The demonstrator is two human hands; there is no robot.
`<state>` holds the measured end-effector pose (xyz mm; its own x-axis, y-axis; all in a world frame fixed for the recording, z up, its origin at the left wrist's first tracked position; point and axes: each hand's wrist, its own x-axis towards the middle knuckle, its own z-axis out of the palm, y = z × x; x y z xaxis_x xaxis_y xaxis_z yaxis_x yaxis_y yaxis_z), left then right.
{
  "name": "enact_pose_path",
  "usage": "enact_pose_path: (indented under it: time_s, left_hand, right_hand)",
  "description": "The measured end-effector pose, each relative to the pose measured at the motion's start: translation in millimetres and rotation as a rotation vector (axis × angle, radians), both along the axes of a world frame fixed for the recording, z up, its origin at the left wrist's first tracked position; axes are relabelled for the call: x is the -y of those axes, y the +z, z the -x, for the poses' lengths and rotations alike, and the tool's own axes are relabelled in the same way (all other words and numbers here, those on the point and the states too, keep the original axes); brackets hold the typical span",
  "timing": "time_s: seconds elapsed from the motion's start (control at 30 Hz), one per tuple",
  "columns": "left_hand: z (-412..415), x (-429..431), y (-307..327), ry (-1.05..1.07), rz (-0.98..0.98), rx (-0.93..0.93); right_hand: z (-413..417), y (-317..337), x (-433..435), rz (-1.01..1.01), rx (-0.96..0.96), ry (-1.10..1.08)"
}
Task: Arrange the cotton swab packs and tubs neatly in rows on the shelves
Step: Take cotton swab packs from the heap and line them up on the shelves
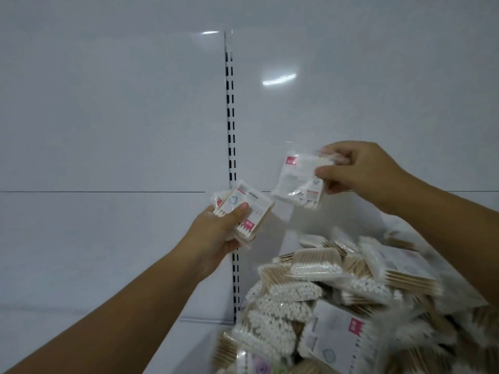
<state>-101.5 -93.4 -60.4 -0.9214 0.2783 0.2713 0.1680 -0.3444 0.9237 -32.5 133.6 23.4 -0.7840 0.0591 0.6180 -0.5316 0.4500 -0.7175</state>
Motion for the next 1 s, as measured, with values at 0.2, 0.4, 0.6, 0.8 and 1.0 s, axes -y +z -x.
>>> enact_pose_path:
  time_s: [0.2,0.4,0.6,0.8,1.0]
  left_hand:
    - [-37,66,-10,0.111,0.021,-0.059]
    - [-88,196,-47,0.250,-0.015,-0.016]
    - [-145,369,-85,0.499,-0.147,0.078]
    - [-199,525,-127,0.708,-0.226,0.189]
    - [-194,632,-142,0.660,-0.218,0.186]
  right_hand:
    - [20,-21,98,-0.166,0.133,0.274]
    - [30,-55,232,-0.219,0.233,0.494]
    - [8,-105,433,-0.171,0.264,0.694]
    - [-18,-150,610,-0.286,0.376,0.873]
    - [-5,-165,721,-0.186,0.394,0.853]
